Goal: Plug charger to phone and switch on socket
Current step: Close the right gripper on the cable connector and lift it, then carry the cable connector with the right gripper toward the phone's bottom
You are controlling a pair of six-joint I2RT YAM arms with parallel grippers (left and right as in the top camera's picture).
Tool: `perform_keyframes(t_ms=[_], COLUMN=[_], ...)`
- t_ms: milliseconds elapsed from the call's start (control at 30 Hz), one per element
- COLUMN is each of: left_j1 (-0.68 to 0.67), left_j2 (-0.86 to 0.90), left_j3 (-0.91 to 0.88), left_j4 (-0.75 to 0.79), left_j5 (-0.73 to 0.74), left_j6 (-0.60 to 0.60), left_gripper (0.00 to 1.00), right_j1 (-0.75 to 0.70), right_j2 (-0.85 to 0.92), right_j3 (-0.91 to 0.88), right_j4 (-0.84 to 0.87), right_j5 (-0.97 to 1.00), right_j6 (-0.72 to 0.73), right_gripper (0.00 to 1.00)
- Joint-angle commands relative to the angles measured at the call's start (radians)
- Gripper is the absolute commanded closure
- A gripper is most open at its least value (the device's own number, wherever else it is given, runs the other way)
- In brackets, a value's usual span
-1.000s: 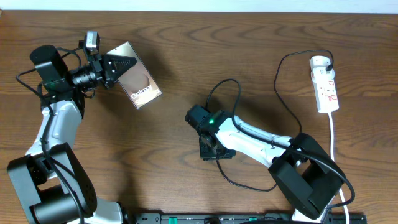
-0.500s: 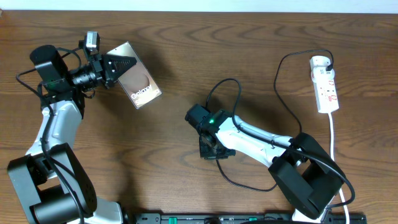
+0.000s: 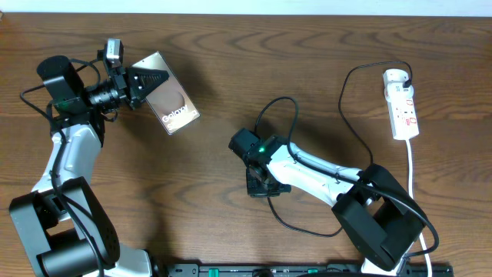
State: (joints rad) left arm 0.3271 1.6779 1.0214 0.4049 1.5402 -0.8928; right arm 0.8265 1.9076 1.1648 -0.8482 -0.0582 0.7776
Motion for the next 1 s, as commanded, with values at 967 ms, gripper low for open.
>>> perform_keyframes(t_ms=[967], left_j1=[0.004], left_j2=[-0.011], left_j3=[0.023], left_j4=[0.024], left_j5=[0.032], left_j6=[0.005], left_gripper=[0.93], right_j1=[-0.174], right_j2=[-0.013], right_j3=[0.229], right_j4=[-0.122], right_j5=[-0.302], right_j6=[-0.335], right_gripper=[0.99])
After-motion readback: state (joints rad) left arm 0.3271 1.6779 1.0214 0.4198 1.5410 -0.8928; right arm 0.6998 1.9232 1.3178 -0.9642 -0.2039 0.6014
